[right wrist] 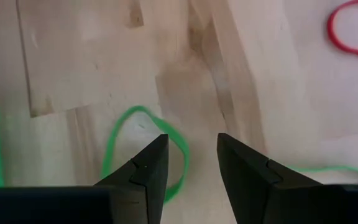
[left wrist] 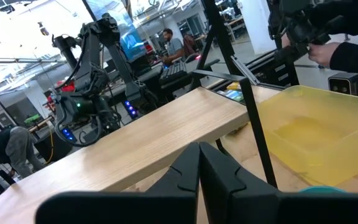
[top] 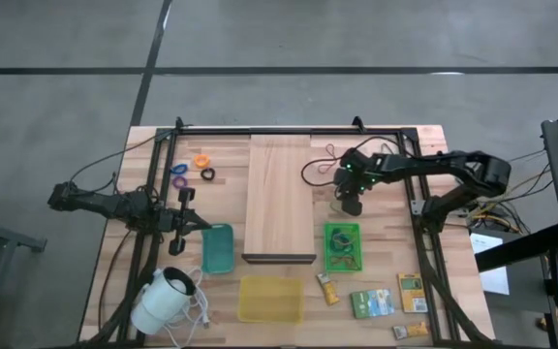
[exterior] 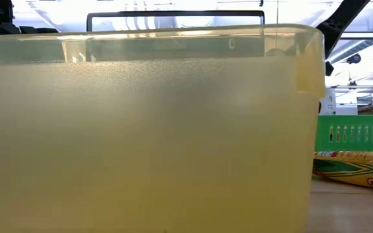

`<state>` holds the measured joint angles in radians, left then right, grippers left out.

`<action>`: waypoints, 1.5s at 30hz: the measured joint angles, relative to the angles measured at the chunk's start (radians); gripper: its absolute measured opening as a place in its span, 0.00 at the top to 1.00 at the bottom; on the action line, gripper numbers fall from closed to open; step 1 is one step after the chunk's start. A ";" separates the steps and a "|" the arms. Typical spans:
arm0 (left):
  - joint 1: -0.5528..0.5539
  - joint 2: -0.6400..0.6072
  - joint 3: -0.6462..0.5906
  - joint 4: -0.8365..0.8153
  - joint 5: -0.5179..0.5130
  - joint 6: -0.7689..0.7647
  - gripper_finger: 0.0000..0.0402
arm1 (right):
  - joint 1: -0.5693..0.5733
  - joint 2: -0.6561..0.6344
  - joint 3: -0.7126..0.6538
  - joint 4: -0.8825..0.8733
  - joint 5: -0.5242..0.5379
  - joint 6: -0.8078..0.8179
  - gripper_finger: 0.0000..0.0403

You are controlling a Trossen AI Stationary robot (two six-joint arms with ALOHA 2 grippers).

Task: Pick & Place Office Desk Supplies
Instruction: Put the bottom green rubber band into the green bin

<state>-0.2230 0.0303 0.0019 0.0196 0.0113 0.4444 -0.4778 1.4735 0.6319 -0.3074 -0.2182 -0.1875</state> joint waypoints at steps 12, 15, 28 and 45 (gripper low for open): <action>0.000 0.000 0.000 0.000 0.000 0.000 0.97 | 0.002 0.033 0.000 0.005 0.009 -0.006 0.71; 0.000 0.000 0.000 0.000 0.000 0.000 0.97 | 0.002 0.033 0.000 0.007 0.012 -0.007 0.76; 0.001 0.000 0.000 0.000 0.000 0.000 0.97 | 0.002 0.033 0.000 0.007 0.012 -0.003 0.92; 0.001 0.000 0.000 0.000 0.000 0.000 0.97 | 0.002 0.033 0.000 0.007 0.010 0.017 0.98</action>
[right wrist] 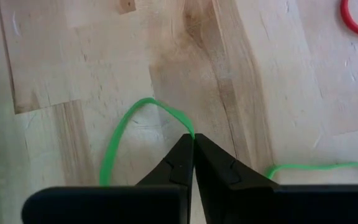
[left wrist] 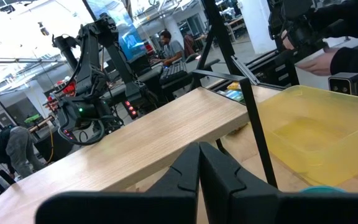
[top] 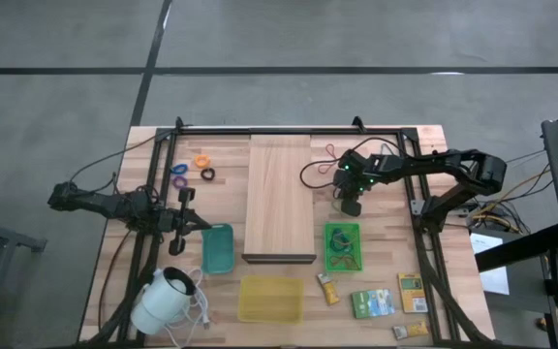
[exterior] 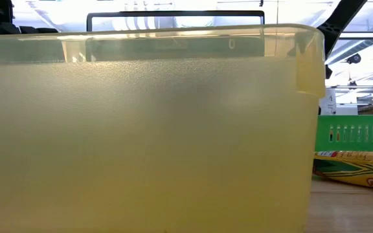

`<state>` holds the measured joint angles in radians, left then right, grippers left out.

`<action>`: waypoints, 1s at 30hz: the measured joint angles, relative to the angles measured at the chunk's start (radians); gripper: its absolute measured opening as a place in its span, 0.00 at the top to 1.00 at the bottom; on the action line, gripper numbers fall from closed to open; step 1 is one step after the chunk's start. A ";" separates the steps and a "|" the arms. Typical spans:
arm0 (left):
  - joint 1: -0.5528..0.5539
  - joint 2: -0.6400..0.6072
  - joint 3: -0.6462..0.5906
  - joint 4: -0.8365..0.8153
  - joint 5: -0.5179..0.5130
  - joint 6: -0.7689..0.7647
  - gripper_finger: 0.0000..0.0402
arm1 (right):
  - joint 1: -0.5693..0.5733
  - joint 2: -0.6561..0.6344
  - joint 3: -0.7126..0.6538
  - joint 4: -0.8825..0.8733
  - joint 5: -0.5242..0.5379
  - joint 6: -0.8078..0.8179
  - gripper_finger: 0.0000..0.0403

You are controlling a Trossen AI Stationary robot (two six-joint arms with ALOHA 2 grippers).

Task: Pick & Place Office Desk Supplies
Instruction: Put the bottom green rubber band into the green bin

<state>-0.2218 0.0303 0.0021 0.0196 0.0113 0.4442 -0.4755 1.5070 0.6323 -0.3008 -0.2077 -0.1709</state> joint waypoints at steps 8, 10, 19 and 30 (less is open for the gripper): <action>0.000 0.000 0.000 0.000 0.000 0.000 0.97 | 0.000 -0.021 0.000 -0.002 0.024 0.023 0.98; 0.000 0.000 0.000 0.000 0.000 0.000 0.97 | 0.000 -0.044 0.000 -0.002 0.025 0.038 0.98; 0.000 0.000 0.000 0.000 0.000 0.000 0.97 | 0.015 -0.260 0.002 -0.009 0.024 0.091 0.98; -0.001 0.000 0.000 0.000 0.000 0.000 0.97 | 0.168 -0.503 0.002 -0.071 0.023 0.210 0.98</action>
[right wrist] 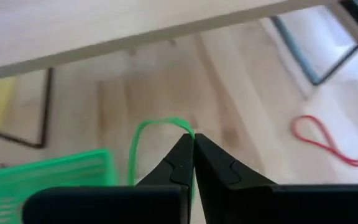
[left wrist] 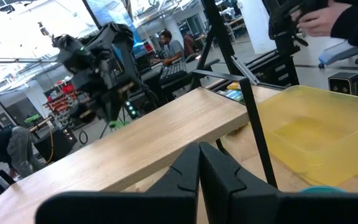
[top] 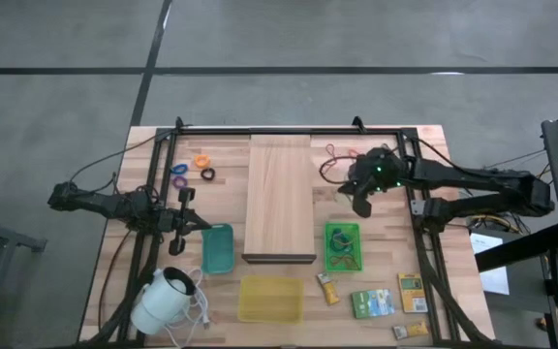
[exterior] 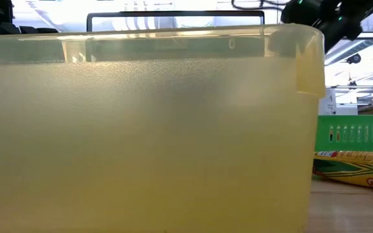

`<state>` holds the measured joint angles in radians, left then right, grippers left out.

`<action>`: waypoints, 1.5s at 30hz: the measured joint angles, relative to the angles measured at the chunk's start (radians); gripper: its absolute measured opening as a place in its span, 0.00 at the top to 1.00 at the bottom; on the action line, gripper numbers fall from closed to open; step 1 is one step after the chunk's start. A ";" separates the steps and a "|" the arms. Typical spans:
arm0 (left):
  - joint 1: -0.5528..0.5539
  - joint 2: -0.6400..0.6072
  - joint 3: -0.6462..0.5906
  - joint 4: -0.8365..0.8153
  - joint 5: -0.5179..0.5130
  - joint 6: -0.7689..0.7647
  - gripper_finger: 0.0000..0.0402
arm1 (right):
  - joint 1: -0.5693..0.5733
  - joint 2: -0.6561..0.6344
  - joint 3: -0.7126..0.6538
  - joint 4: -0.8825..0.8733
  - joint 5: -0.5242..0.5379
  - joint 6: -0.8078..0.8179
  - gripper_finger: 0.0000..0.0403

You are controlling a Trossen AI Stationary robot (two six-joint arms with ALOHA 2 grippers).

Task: Pick & Place Office Desk Supplies
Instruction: Put the bottom green rubber band into the green bin

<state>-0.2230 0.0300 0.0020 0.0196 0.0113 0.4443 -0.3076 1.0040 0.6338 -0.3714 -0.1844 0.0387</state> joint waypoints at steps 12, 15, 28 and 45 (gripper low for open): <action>0.000 0.000 0.000 0.000 0.000 0.000 0.97 | 0.300 0.039 -0.007 -0.007 0.059 0.176 0.98; 0.000 0.000 0.000 0.000 0.000 0.000 0.97 | 0.370 0.081 -0.008 -0.006 0.113 0.211 0.98; 0.000 0.000 0.000 0.000 0.000 0.000 0.97 | 0.529 0.301 -0.008 0.020 0.138 0.374 0.98; 0.000 0.000 0.000 0.000 0.000 0.000 0.97 | 0.535 0.406 -0.008 0.024 0.135 0.374 0.97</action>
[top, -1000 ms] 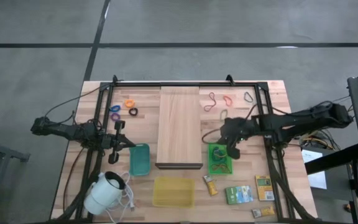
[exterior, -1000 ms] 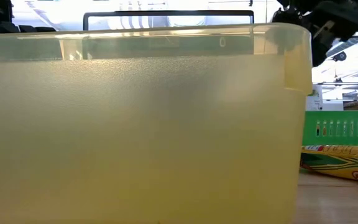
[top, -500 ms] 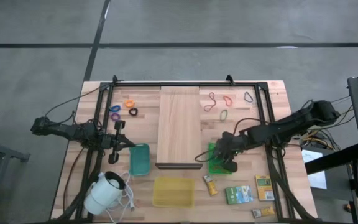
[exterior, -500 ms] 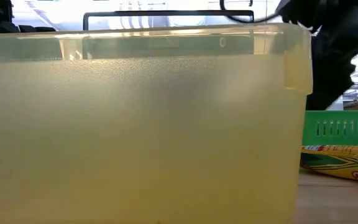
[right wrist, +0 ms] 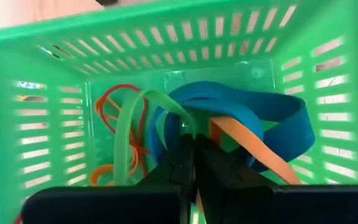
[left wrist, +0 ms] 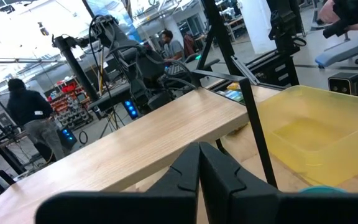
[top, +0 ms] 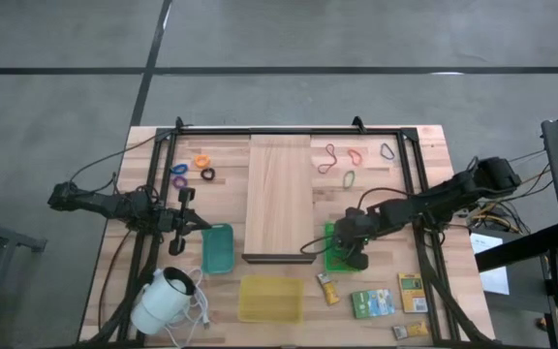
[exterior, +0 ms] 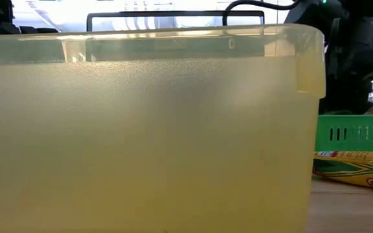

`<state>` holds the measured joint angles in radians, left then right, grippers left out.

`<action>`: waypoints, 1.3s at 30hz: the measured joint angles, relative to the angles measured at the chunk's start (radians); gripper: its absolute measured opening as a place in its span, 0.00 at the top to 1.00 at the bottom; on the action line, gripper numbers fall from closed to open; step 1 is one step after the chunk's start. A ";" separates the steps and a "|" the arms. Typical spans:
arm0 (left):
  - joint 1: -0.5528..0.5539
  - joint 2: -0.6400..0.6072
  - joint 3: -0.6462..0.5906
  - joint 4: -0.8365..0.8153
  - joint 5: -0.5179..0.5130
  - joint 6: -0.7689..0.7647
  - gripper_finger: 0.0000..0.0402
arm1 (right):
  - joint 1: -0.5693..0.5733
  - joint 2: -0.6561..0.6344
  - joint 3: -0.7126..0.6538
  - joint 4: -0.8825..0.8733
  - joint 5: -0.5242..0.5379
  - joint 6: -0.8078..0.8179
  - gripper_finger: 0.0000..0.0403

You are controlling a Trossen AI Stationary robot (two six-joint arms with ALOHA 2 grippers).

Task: Pick & Place Office Desk Supplies
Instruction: Put the bottom green rubber band into the green bin

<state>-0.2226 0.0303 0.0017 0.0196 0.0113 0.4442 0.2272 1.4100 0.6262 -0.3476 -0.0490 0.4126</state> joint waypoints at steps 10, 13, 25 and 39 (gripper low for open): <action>0.001 0.000 0.000 0.000 0.000 0.000 0.97 | 0.000 -0.003 0.000 0.025 -0.001 0.000 0.82; 0.001 0.000 0.000 0.000 0.000 0.000 0.97 | 0.000 -0.003 0.000 0.037 -0.001 0.000 0.76; 0.001 0.000 0.000 0.000 0.000 0.000 0.97 | 0.006 -0.043 0.015 0.051 -0.014 -0.005 0.65; 0.000 0.000 0.000 0.000 0.000 0.000 0.97 | 0.008 -0.200 0.023 -0.008 -0.040 -0.005 0.68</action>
<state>-0.2222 0.0301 0.0018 0.0194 0.0113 0.4446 0.2356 1.2097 0.6495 -0.3553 -0.0891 0.4080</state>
